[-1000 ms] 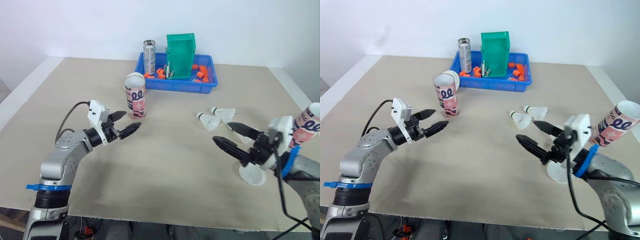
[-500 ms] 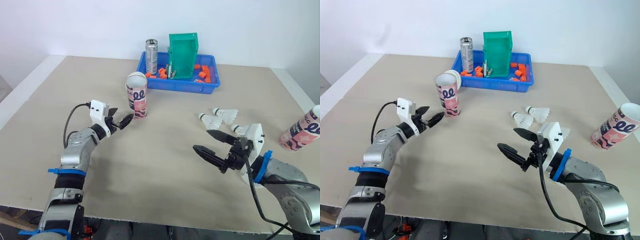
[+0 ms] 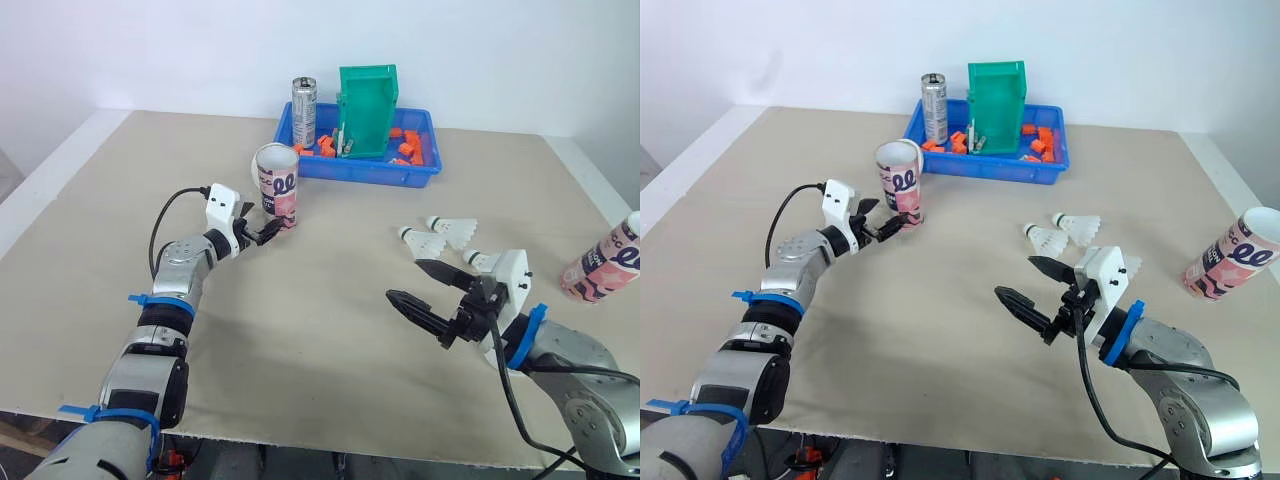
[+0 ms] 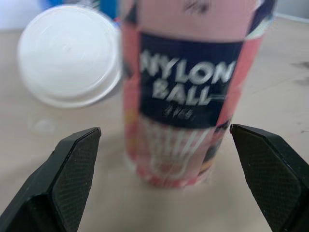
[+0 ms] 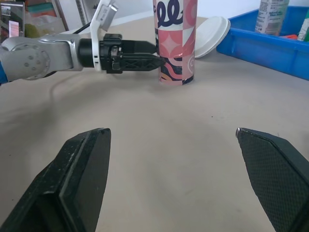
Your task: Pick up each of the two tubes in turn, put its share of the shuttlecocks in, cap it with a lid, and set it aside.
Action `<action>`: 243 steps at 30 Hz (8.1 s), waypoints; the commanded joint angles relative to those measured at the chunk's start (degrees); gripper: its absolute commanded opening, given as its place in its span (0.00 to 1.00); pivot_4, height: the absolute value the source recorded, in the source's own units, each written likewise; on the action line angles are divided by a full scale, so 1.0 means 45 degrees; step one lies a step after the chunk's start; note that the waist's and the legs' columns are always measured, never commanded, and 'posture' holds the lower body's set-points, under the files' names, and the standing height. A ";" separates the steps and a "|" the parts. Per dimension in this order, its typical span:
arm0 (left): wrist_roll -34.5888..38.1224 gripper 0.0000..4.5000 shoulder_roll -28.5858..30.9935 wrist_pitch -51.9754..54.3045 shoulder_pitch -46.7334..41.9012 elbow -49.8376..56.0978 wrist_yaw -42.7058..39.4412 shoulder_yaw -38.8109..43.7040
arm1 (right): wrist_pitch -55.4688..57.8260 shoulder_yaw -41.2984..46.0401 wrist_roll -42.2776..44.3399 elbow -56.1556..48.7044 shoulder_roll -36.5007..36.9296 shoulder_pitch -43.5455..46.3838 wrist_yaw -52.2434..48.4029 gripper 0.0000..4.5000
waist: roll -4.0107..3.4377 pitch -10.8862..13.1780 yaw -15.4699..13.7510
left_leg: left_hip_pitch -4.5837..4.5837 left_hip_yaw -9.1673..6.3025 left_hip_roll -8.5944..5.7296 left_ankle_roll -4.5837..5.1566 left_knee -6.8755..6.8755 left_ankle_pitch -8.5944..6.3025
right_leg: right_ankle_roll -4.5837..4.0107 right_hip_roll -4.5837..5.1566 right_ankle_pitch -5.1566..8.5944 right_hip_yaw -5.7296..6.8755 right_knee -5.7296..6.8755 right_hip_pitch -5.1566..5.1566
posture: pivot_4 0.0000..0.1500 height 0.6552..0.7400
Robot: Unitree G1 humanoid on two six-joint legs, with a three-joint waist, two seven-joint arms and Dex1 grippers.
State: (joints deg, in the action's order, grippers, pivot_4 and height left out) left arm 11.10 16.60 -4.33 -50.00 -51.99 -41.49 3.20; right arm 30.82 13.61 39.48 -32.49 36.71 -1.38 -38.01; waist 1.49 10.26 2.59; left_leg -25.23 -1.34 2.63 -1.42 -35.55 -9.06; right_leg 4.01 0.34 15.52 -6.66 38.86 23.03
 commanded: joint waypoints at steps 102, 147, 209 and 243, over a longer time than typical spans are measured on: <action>0.1265 0.68 0.7248 -0.0143 0.0324 0.6269 -1.1336 -0.6795 | -0.1739 -0.2250 -0.5439 0.3179 -0.2059 0.5264 0.2654 0.01 | -0.0014 0.0009 0.0015 | -0.0034 -0.0056 0.0023 0.0012 0.0010 0.0016 | -0.0068 -0.0017 0.0036 0.0063 0.0055 0.0035 | 1.00 0.95; 0.2385 0.68 0.6684 0.1230 0.0438 0.6998 -1.1336 -0.5989 | 0.1018 0.2214 -0.1963 0.1899 0.3082 0.3595 -0.3355 0.43 | -0.0016 0.0009 -0.0182 | -0.0080 -0.0064 0.0022 0.0018 -0.0040 0.0008 | -0.0067 0.0006 0.0044 0.0103 0.0060 0.0034 | 1.00 0.95; 0.2256 0.68 0.6625 0.1665 0.0269 0.7230 -1.1336 -0.5609 | -0.0796 -0.0598 -0.1352 -0.0573 0.5602 0.4501 -0.5267 0.01 | -0.0084 0.0034 0.0035 | -0.0037 -0.0016 0.0044 0.0056 -0.0063 0.0044 | -0.0116 -0.0017 -0.0002 0.0055 0.0063 0.0031 | 1.00 0.95; 0.2264 0.68 0.6622 0.1708 0.0398 0.7399 -1.1336 -0.5517 | 0.0397 -0.0988 -0.1380 0.1923 0.3195 0.6588 -0.4954 0.66 | -0.0054 0.0032 -0.0036 | -0.0079 -0.0052 0.0037 0.0055 -0.0042 0.0042 | -0.0088 -0.0012 -0.0010 0.0090 0.0060 0.0045 | 1.00 0.95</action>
State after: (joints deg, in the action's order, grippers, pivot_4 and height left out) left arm 20.51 45.97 3.68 -47.84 -19.80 -92.54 -23.67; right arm 33.95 5.94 35.55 -25.35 50.43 29.73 -62.82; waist 1.25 10.40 2.43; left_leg -25.58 -1.56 2.79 -1.17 -35.75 -8.86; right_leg 3.65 0.28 15.47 -6.26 39.14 23.26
